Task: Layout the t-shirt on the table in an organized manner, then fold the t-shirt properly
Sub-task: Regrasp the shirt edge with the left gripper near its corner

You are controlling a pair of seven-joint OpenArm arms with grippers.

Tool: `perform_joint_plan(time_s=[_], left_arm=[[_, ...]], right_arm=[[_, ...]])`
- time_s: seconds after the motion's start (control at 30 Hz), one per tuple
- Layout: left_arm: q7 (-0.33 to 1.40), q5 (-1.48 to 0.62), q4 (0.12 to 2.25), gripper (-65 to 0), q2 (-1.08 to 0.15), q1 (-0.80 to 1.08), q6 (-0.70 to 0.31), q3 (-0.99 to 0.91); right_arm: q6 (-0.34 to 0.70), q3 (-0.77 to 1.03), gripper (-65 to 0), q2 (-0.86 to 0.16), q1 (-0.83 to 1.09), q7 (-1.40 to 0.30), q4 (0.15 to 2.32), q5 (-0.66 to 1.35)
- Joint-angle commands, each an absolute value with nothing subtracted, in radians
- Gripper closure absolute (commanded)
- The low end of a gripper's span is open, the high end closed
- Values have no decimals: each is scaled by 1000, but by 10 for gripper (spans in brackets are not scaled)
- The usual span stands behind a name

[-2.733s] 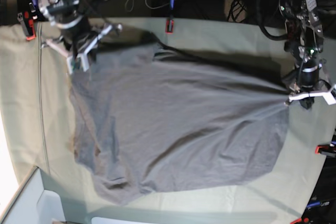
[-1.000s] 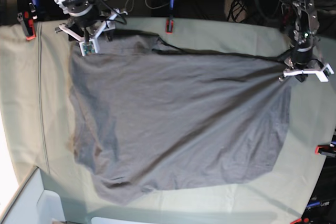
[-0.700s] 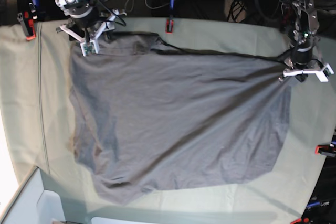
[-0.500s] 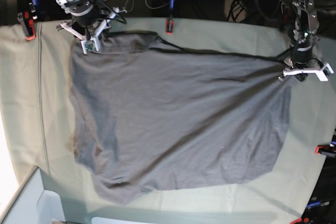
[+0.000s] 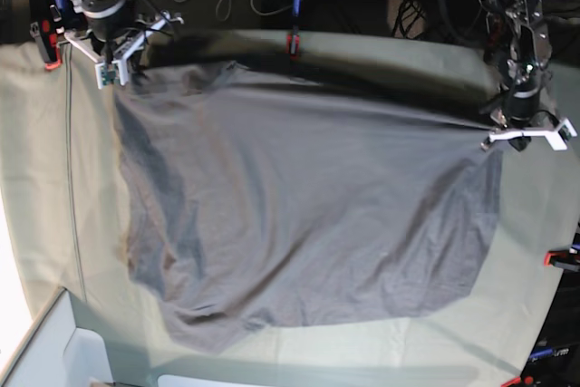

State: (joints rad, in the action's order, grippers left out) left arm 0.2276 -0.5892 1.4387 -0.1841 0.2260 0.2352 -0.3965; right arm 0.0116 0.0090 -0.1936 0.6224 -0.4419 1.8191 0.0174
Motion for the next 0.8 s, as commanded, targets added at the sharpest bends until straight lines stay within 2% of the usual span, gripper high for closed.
perform_joint_plan(time_s=[0.0,0.13,0.2,0.4,0.47,0.67,0.77], left_arm=[[197,-582,1455,-4,-194,217,237,-400],[197,-582,1409,-6,-202,199,237,-344],[197,-582,1377,-31,-205,174,237,-311],[197,-582,1366,-279,-197,160,239,-298],[196,-582,1402,-316,-197,165,239,-298],[191,-590,1589,-325,-202,278,239,-305],[188,-588,1618,-325,-197,352,242,-308]], right_arm=[[7,18,0,-206,633,-433,1831,10],[7,8,0,-208,630,-435,1808,10],[7,8,0,-206,627,-435,1805,10],[7,8,0,-211,627,-435,1810,10],[7,8,0,-211,627,-435,1810,10],[7,8,0,-209,627,-435,1810,10],[7,8,0,-206,627,-435,1811,10]])
